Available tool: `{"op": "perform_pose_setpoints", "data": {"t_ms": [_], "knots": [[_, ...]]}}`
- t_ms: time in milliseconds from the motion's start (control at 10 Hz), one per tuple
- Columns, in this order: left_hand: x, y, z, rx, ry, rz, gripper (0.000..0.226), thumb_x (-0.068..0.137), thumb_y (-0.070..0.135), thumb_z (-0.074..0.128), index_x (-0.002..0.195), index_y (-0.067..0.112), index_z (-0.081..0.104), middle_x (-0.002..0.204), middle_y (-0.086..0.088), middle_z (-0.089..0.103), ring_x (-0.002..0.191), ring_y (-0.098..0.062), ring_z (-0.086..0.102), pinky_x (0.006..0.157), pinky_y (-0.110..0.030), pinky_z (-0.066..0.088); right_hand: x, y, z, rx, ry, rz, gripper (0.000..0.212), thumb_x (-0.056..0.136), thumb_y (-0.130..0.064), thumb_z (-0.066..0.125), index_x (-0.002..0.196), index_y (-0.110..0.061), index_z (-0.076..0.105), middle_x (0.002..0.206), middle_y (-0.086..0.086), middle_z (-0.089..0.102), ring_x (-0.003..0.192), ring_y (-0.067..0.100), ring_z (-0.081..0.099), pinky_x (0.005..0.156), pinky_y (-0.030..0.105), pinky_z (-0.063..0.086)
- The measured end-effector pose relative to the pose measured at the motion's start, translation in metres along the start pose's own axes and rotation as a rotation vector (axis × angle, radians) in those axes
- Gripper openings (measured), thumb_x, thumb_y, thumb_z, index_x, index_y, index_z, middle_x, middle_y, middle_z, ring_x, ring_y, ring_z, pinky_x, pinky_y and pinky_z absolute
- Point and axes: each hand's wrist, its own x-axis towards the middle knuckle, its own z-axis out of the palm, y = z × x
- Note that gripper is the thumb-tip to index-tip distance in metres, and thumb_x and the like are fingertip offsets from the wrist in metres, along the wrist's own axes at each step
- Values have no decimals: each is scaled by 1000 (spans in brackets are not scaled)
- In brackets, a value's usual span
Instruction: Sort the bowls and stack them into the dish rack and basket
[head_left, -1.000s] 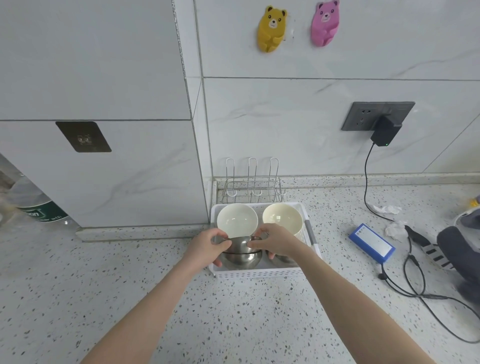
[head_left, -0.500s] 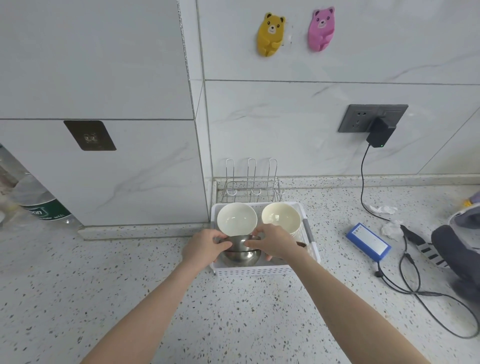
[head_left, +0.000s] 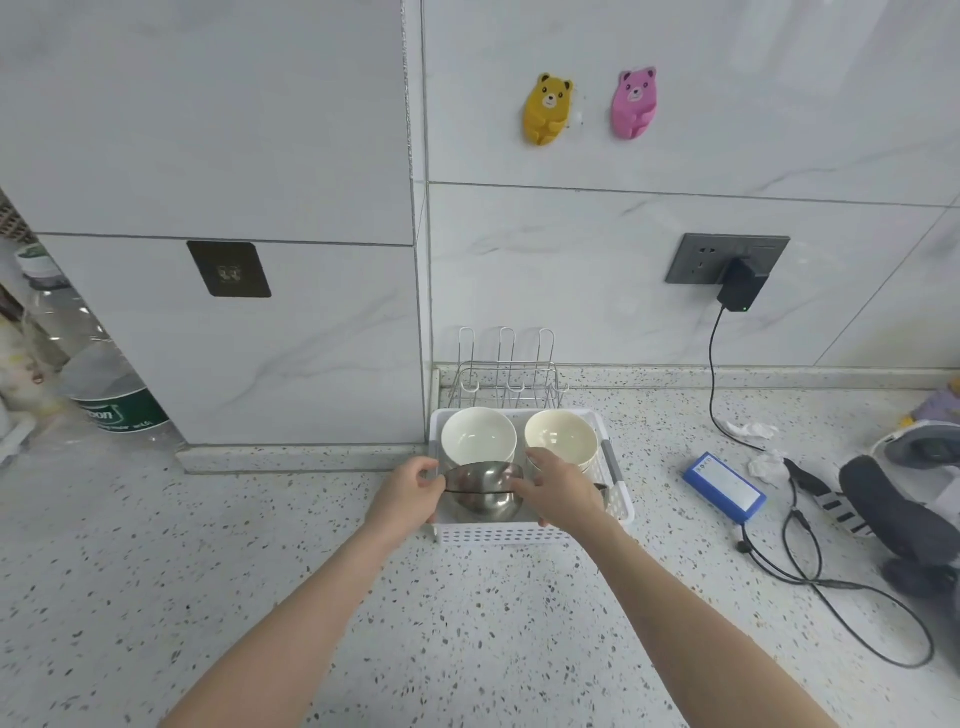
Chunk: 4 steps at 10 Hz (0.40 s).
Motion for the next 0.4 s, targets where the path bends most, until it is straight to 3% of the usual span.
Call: {"op": "perform_pose_setpoints", "data": {"t_ms": [100,200,300,400], "knots": [[-9,-1,-6,-123,25,-30,33,99,27,53,132,18,55,117,0,66,65,-14,68,67,-27,52,-10,-3,1,-5,78,53,54,92,-54,54,136,-24,48,118,0,68,93,24,68,79,36,55],[-17,-8,-13,-216,63,-39,26,100,28,54,124,17,59,100,5,69,64,-13,66,60,-21,45,-20,-5,1,66,147,73,53,90,-61,53,124,-21,58,111,-3,70,97,19,65,79,35,55],[-29,-13,-26,-308,92,-97,18,100,30,54,114,21,59,97,4,71,64,-13,65,67,-35,56,-31,-10,0,109,153,53,47,89,-58,57,114,-19,64,97,-7,70,86,15,66,74,35,58],[-42,-33,-39,-387,127,-155,13,101,29,54,111,22,57,99,0,72,68,-16,64,89,-54,53,-35,-12,-3,180,159,24,42,88,-56,59,110,-21,65,86,-12,68,76,12,66,70,34,58]]}}
